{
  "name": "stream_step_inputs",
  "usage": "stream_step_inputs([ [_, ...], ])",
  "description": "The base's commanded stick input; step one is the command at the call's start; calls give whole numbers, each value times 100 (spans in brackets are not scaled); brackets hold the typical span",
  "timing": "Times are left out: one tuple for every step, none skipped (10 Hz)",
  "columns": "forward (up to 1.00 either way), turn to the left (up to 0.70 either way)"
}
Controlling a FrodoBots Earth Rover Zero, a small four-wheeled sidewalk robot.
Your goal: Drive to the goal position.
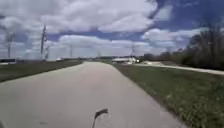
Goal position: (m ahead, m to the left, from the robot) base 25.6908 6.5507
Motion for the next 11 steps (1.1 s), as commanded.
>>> stream_step_inputs([
  [100, 0],
  [100, 0],
  [100, 0],
  [100, 0],
  [100, 0],
  [100, 0],
  [100, 0],
  [100, 0],
  [100, 0],
  [100, 0],
  [100, 0],
])
